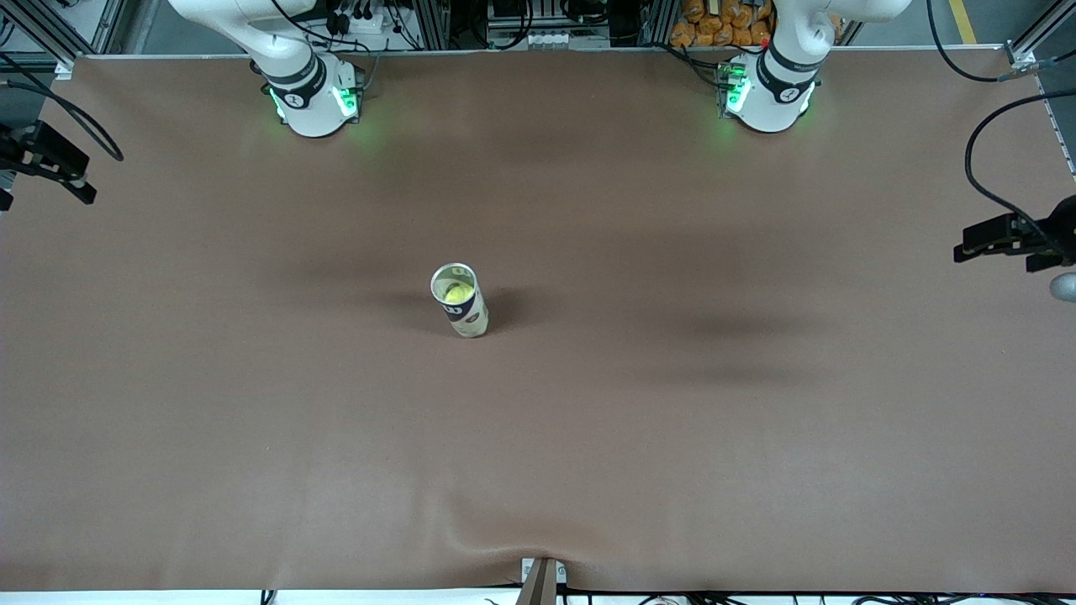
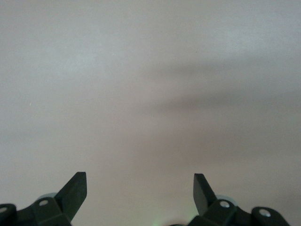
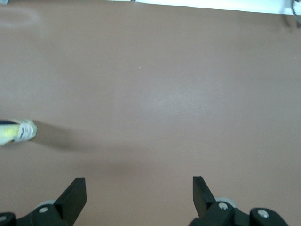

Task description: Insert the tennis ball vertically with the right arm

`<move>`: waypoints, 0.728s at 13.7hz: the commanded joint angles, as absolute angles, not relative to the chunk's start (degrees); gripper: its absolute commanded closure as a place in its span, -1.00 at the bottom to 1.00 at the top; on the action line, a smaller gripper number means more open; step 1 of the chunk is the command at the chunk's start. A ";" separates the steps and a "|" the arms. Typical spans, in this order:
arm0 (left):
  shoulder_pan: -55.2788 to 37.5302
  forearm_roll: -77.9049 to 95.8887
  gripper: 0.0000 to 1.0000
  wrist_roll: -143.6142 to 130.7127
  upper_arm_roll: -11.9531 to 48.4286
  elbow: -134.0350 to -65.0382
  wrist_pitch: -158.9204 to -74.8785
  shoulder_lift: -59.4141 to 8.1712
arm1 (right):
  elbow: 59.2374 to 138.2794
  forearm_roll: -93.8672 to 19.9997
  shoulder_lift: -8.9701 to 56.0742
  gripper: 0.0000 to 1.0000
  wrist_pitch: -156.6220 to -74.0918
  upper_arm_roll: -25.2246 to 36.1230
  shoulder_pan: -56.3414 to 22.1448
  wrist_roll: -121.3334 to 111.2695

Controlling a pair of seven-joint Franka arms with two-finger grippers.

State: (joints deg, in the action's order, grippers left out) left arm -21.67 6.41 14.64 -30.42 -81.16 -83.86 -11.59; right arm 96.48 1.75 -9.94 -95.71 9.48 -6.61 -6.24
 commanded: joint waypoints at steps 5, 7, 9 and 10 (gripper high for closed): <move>-3.62 -0.70 -1.00 0.20 -3.63 -80.42 -79.64 -5.98 | 95.19 2.38 -10.37 -1.00 -95.45 10.63 -7.12 -2.29; 0.51 -0.70 -1.00 -3.67 2.17 -80.51 -78.84 -5.01 | 95.27 2.20 -9.84 -1.00 -95.80 10.72 -7.03 -2.29; 4.82 -0.70 -1.00 -4.75 6.84 -80.60 -78.84 -4.14 | 95.19 2.37 -9.67 -1.00 -95.80 10.72 -7.03 -2.29; 5.18 -0.70 -1.00 -4.66 7.20 -80.68 -78.75 -3.70 | 95.10 2.37 -9.75 -1.00 -95.71 10.72 -6.94 -2.29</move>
State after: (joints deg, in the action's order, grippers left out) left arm 2.57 0.48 -3.87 4.57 -80.65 -79.74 -5.21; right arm 95.88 1.84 -9.93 -95.92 10.44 -6.65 -3.26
